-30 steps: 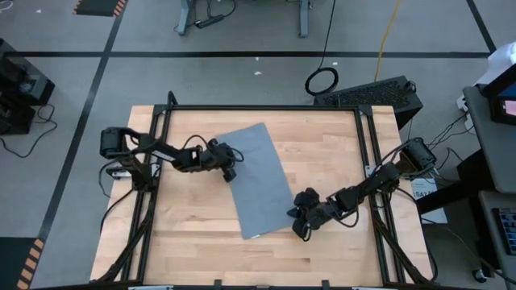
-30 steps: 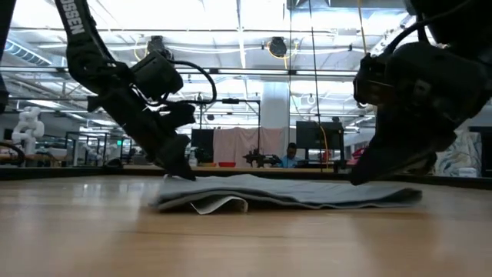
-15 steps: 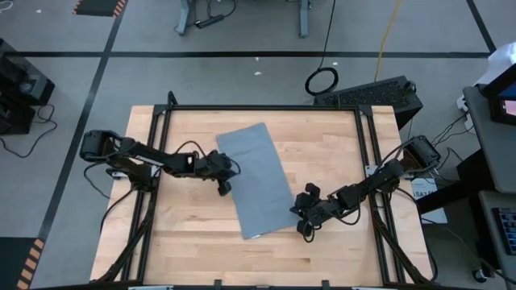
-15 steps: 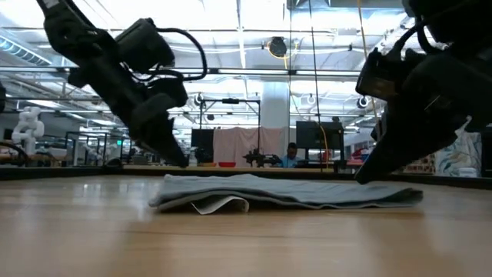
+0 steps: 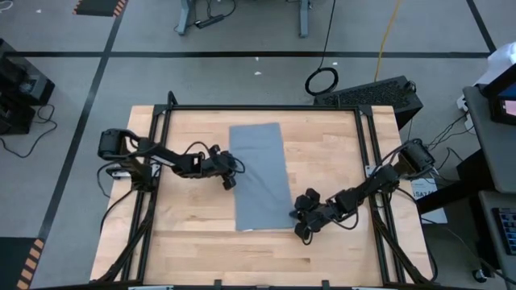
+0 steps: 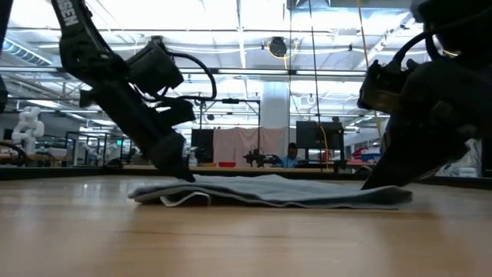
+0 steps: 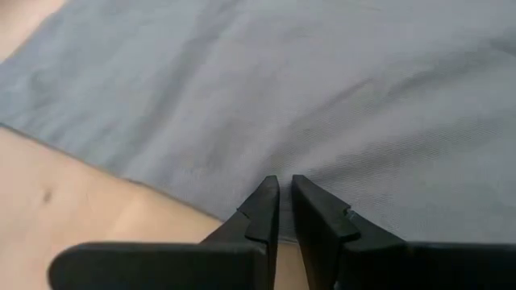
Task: Roll towel
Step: Roll the gray towel
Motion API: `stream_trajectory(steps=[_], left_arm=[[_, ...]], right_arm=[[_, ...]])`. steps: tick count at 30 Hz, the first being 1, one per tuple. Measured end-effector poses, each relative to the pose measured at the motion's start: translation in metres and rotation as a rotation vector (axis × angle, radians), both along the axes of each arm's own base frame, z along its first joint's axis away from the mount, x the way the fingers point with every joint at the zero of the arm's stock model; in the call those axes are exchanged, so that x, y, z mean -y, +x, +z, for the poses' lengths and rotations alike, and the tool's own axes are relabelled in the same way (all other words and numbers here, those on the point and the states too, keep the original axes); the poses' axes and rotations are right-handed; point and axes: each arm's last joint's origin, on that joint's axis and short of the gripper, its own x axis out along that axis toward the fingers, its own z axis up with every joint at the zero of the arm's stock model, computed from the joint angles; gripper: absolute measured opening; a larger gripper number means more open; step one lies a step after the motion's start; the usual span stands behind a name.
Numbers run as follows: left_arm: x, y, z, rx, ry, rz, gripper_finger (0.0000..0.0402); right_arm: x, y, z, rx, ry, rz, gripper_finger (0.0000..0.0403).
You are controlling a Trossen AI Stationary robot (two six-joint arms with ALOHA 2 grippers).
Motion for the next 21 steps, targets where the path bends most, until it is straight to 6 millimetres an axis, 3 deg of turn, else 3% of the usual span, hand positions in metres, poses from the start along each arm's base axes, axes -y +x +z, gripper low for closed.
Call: stream_trajectory(steps=[8,12,16,21], left_arm=[[-0.009,0.006,0.005,0.057,0.015,-0.102,0.0044],[-0.003,0.009,0.016,0.098,-0.042,-0.158,0.0044],[0.017,0.01,0.031,0.164,-0.098,-0.251,0.0044],[0.058,0.009,0.041,0.204,-0.145,-0.37,0.0044]], right_arm=[[-0.004,0.004,0.006,0.094,0.034,-0.06,0.0002],[-0.005,0.004,0.01,0.109,-0.097,0.072,0.0002],[-0.011,-0.001,0.014,0.101,-0.277,0.273,0.0002],[-0.024,-0.009,0.014,0.09,-0.451,0.595,0.0009]])
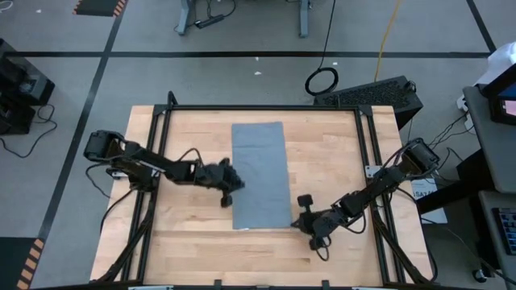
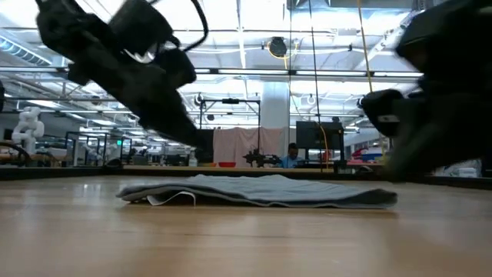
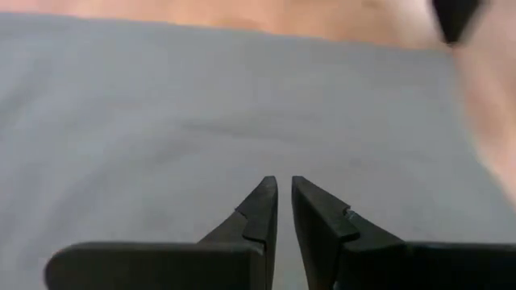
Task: Roll towel
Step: Roll the gray towel
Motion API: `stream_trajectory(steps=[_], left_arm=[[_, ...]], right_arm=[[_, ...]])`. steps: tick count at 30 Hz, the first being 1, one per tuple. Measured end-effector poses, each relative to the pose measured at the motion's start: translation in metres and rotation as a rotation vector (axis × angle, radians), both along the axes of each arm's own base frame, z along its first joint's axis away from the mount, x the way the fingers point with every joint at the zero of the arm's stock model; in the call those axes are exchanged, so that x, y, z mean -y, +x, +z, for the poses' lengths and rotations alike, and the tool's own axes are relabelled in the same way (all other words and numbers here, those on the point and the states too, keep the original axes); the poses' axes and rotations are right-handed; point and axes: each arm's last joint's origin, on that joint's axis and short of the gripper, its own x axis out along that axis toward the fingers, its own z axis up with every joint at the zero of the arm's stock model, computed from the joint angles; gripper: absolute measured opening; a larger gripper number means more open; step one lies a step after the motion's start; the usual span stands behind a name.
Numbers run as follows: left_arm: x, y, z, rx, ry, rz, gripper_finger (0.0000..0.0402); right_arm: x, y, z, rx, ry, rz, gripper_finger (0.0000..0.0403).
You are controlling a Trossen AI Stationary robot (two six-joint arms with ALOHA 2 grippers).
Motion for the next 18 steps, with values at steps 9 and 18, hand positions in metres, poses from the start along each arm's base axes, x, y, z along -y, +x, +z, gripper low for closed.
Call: stream_trajectory(steps=[9,18], left_arm=[[0.068,-0.014,0.003,0.057,0.084,-0.086,0.0072],[0.082,-0.02,0.004,0.094,0.113,-0.006,0.0108]], right_arm=[[-0.009,-0.007,0.0,0.043,-0.215,0.136,0.0115],[-0.004,-0.007,-0.003,0.033,-0.395,0.194,0.0202]])
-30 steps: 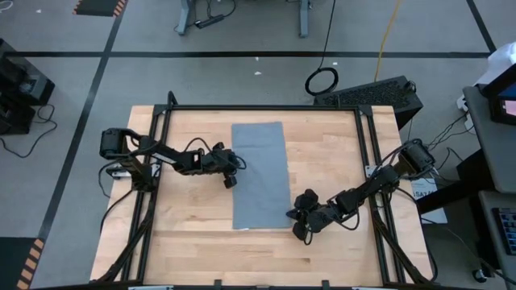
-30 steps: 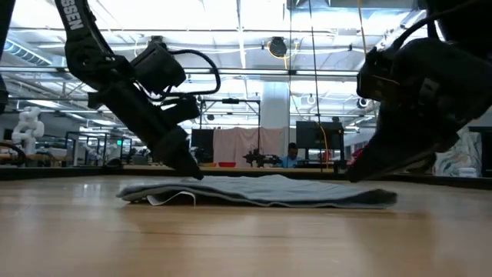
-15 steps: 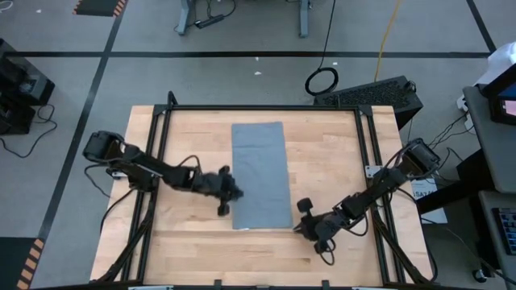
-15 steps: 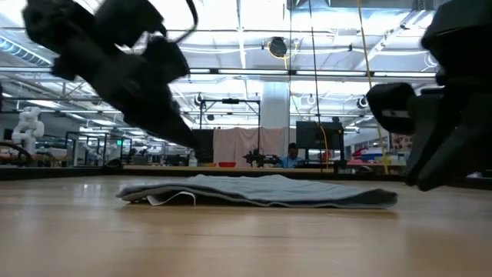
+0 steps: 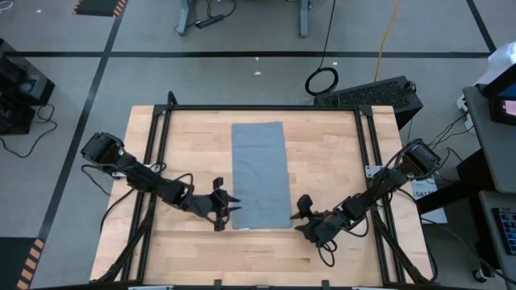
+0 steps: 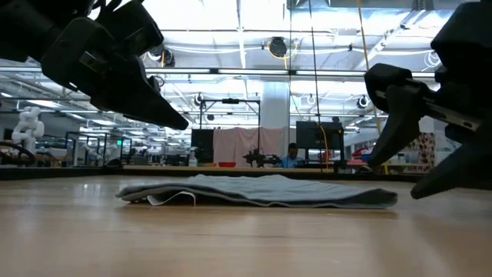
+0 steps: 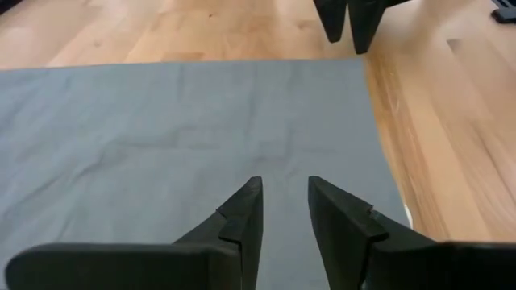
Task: Roll towel
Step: Roll the gray towel
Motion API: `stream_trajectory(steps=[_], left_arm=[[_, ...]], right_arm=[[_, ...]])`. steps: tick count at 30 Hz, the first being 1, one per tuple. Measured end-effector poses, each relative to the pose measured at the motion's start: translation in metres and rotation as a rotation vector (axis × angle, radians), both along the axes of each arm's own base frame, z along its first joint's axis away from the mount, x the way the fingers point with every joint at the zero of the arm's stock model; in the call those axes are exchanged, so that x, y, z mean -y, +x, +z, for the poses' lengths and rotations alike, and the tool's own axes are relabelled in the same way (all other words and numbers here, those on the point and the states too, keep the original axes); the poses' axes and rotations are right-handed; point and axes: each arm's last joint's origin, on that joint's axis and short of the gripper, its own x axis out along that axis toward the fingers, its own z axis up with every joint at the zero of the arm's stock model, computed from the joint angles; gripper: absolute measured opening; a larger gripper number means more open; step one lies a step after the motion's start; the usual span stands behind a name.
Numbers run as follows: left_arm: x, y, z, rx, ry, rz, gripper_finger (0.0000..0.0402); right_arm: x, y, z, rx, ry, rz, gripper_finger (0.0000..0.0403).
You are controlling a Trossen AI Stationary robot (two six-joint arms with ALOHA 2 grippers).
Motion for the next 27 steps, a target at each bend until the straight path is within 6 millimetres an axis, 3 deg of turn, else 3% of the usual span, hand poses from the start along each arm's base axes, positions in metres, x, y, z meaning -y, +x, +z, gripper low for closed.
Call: stream_trajectory(steps=[14,27], left_arm=[[-0.001,-0.001,-0.001,-0.008,0.017,0.018,0.0109],[-0.002,-0.001,-0.001,-0.007,0.029,0.033,0.0109]], right_arm=[[-0.001,0.007,-0.009,0.013,-0.105,0.143,0.0165],[0.01,0.019,-0.017,-0.011,-0.072,0.189,0.0156]])
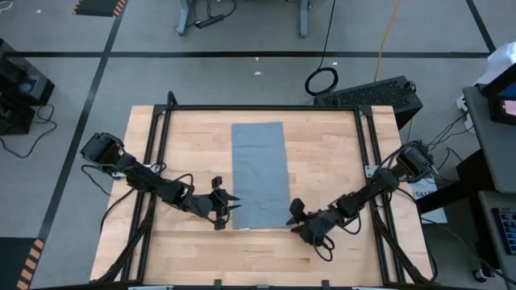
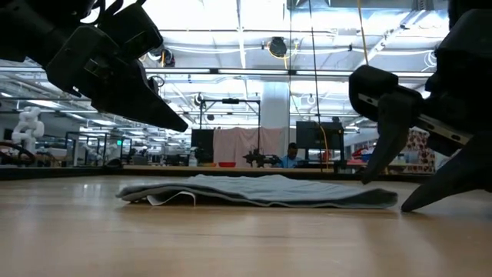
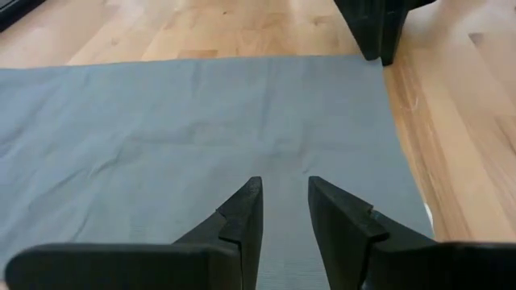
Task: Roll towel
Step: Roll the gray towel
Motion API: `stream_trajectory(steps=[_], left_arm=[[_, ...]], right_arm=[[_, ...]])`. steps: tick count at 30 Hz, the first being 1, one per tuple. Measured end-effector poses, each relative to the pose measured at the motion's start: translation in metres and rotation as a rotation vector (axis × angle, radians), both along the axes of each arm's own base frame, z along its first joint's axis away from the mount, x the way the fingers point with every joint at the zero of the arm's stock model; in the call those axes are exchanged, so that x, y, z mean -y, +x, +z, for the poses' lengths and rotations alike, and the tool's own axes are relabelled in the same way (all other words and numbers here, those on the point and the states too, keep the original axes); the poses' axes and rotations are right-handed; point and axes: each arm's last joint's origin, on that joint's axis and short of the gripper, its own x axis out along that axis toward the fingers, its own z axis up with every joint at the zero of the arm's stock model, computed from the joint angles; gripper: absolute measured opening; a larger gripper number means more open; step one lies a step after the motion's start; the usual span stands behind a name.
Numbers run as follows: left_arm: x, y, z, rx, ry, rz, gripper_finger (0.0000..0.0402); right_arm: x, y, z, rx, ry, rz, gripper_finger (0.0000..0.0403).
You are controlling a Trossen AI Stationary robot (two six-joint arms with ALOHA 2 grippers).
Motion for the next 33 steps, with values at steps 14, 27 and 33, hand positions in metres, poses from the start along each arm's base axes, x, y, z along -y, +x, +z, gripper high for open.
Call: stream_trajectory(steps=[14,27,33], left_arm=[[0.026,-0.011,-0.004,-0.019,-0.033,-0.115,0.0161],[0.061,-0.025,-0.037,-0.059,0.052,-0.206,0.0279],[0.066,-0.017,-0.049,-0.022,0.05,-0.188,0.0239]], right_arm=[[0.014,0.008,-0.002,-0.056,0.12,-0.031,0.0032],[0.016,0.01,-0.002,-0.059,0.224,-0.108,0.0002],[0.016,0.011,-0.001,-0.052,0.256,-0.136,0.0002]])
